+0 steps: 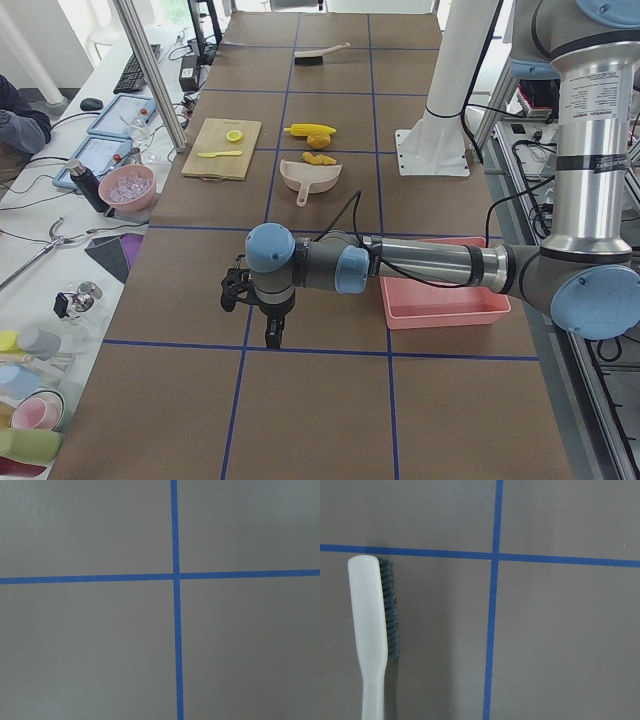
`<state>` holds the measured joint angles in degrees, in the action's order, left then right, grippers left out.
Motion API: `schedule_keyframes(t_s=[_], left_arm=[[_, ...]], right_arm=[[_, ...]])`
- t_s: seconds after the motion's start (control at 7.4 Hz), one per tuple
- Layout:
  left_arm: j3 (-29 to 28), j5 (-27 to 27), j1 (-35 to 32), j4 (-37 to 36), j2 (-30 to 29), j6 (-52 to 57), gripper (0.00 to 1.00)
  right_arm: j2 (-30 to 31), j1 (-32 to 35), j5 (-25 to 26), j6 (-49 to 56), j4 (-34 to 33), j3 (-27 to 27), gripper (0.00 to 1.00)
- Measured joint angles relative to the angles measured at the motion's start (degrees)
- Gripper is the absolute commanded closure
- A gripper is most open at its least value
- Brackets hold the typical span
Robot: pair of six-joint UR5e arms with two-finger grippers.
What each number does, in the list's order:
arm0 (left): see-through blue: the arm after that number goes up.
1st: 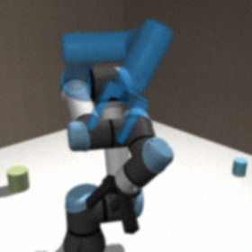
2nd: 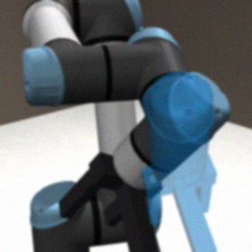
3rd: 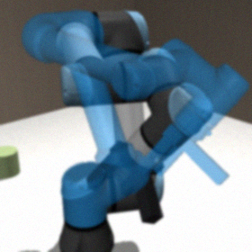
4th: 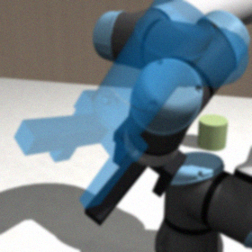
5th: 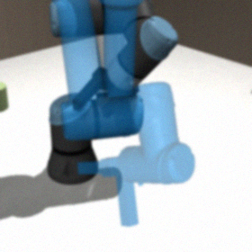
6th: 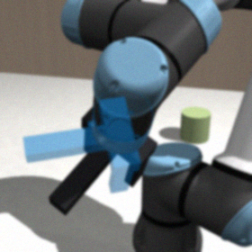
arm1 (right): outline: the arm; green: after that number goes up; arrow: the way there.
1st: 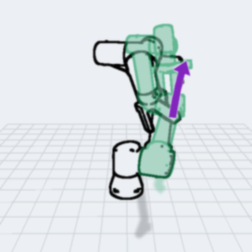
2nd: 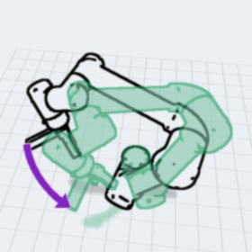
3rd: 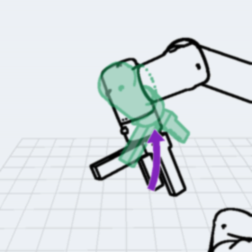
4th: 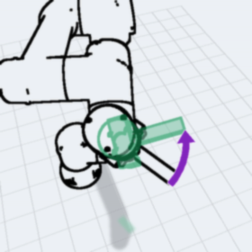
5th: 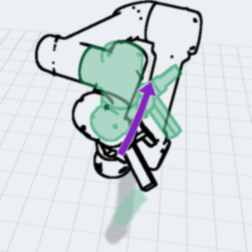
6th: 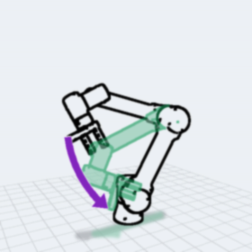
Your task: Sweep and dump trash into bin
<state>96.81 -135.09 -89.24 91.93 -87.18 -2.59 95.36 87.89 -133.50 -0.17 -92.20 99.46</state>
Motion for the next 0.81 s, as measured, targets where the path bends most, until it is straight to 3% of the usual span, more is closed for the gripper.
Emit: schedule_keyframes(t_s=[0.81], left_arm=[[0.8, -0.5, 0.4, 0.3, -2.2, 0.1, 0.01]], right_arm=[[0.3, 0.2, 0.6, 0.3, 0.0, 0.4, 0.0]])
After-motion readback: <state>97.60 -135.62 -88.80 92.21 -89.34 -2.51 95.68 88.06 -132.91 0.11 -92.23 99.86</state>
